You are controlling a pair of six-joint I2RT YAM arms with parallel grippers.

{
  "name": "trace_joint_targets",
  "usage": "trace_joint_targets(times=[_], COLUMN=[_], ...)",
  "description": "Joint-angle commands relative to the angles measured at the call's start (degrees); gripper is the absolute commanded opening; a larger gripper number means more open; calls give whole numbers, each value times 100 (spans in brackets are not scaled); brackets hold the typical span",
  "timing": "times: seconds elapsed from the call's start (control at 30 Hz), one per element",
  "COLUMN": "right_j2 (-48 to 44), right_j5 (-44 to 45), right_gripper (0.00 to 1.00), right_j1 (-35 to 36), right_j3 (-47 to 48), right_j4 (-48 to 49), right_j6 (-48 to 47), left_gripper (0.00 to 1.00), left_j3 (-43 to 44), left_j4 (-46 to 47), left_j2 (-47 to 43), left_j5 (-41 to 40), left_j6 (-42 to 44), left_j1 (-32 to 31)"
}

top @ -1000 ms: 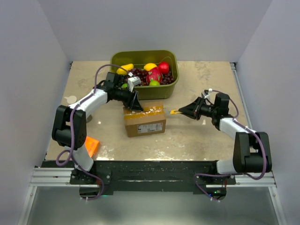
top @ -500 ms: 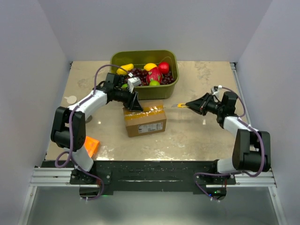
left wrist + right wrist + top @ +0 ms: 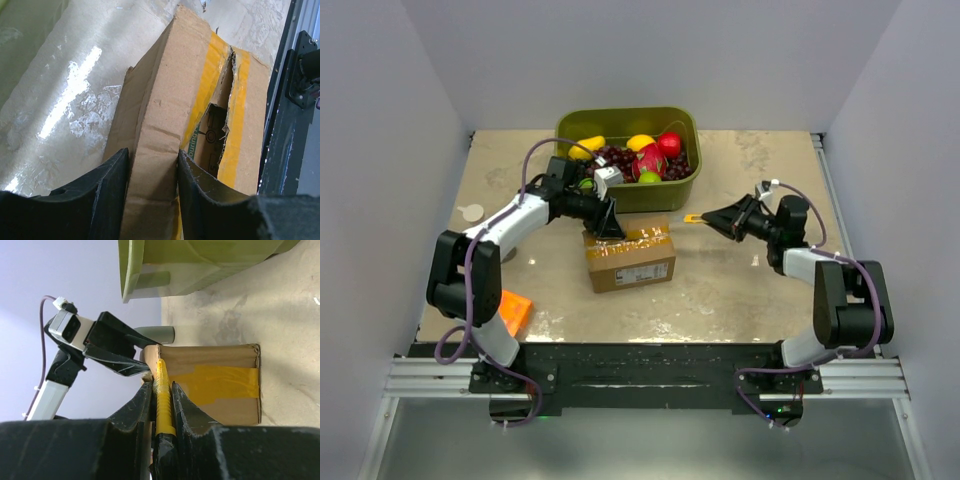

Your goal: Unpack the express box

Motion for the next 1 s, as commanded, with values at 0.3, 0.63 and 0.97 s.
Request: trace_joint_targets(times=[0.3, 0.63, 0.97], right_j2=[-146, -383, -357], right_j5=[-11, -82, -20], right_gripper=[0, 0, 0], right_j1=[203, 212, 194], right_j3=[-55, -160, -117], right_j4=[51, -434, -372], right_j6=[-34, -263, -272], left_gripper=[21, 19, 18], left_j3=[-215, -223, -232], left_j4=[-47, -3, -12], left_j2=[-138, -120, -112], left_j5=[-199, -286, -278], left_j6=[29, 20, 29], left_j1=[-63, -55, -63])
